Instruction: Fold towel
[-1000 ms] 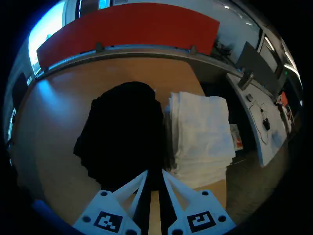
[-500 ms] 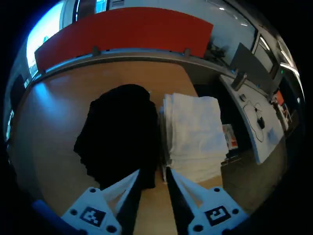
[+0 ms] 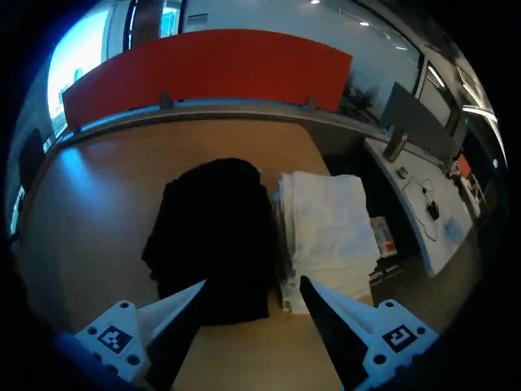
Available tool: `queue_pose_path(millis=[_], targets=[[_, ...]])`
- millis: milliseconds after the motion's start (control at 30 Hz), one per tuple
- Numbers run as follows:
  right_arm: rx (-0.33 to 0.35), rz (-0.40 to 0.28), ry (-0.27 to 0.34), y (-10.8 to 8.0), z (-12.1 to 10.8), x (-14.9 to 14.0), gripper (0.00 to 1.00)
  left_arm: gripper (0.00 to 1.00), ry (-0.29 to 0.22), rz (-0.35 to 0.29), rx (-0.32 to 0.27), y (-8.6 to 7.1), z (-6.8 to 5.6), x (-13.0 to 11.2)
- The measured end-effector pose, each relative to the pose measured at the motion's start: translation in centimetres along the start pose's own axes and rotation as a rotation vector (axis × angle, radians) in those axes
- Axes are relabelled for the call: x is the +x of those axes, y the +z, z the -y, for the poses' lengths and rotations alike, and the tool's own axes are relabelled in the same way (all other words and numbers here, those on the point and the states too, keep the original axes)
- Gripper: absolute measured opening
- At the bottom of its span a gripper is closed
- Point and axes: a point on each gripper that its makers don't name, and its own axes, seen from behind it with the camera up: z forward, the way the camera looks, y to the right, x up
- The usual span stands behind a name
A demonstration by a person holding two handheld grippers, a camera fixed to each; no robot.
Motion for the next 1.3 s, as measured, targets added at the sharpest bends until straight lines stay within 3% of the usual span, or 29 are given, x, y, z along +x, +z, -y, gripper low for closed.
queue_pose_path(millis=[367,767,1167,1300], targets=[[0.004,-0.139,0.013,-1.3,2.2,3.0,1.0,0.93,-0.009,-0.028,0.004,0.1,0.4,1.1],[0.032,-0.366,0.074,-3.3,4.8,7.3,1.0,0.93,-0.025,-0.059,0.013,0.7,1.0,2.8],[0.038,-0.596,0.146,-6.4,5.8,11.1,1.0,0.93,-0.03,-0.106,0.015,1.4,1.3,5.1],[0.045,-0.645,0.164,-7.0,6.2,11.7,1.0,0.93,-0.034,-0.137,0.015,1.6,1.3,6.1]])
